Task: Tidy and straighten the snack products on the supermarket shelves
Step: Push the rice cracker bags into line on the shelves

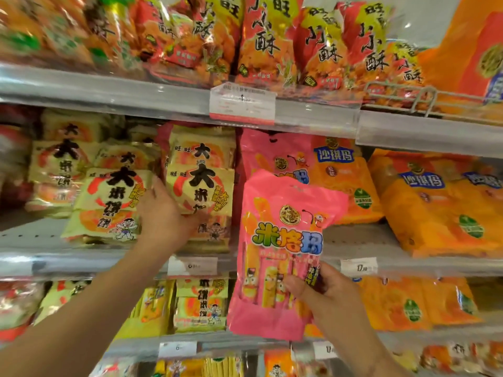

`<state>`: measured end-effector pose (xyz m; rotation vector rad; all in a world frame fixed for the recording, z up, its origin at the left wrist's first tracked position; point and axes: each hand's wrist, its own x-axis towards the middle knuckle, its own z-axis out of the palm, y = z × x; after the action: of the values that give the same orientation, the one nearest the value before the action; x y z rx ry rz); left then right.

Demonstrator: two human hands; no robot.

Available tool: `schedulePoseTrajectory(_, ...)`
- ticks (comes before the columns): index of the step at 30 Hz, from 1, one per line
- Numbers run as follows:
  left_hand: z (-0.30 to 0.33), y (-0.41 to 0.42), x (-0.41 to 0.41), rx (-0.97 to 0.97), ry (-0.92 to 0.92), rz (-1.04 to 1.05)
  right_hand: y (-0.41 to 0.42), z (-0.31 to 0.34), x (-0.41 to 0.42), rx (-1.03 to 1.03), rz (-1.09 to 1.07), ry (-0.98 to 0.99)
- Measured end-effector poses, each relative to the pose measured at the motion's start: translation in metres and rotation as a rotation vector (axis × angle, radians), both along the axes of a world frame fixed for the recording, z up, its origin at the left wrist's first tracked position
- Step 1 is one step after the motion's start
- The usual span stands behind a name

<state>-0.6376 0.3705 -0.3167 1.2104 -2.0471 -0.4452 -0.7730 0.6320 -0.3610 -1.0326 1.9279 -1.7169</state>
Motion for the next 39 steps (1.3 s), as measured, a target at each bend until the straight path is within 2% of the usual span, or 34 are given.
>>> schedulePoseTrajectory(4,-0.002,-0.005,-0.008,-0.025,-0.038,0.073,-0.007,-0.003,0.0,0.014,0.016,0.016)
schedulePoseTrajectory(9,0.002,-0.008,-0.008,0.111,0.305,-0.032,-0.011,-0.008,-0.002,0.015,0.027,0.018)
schedulePoseTrajectory(15,0.026,-0.009,0.013,0.177,0.538,-0.244,-0.019,-0.007,0.003,0.047,0.021,0.071)
schedulePoseTrajectory(21,0.041,-0.024,0.084,0.507,0.792,-0.335,-0.04,0.012,0.02,-0.014,0.046,0.123)
schedulePoseTrajectory(23,0.041,-0.037,0.116,0.552,0.851,-0.379,-0.05,0.022,0.024,-0.035,0.033,0.151)
schedulePoseTrajectory(28,0.027,-0.069,0.189,0.527,0.868,-0.385,-0.101,0.048,0.039,-0.069,-0.045,0.264)
schedulePoseTrajectory(31,0.02,-0.082,0.216,0.517,0.872,-0.383,-0.14,0.053,0.043,-0.02,-0.133,0.369)
schedulePoseTrajectory(36,0.009,-0.092,0.236,0.492,0.85,-0.372,-0.191,0.048,0.044,0.063,-0.202,0.499)
schedulePoseTrajectory(39,0.005,-0.095,0.239,0.481,0.837,-0.366,-0.208,0.037,0.041,0.152,-0.244,0.494)
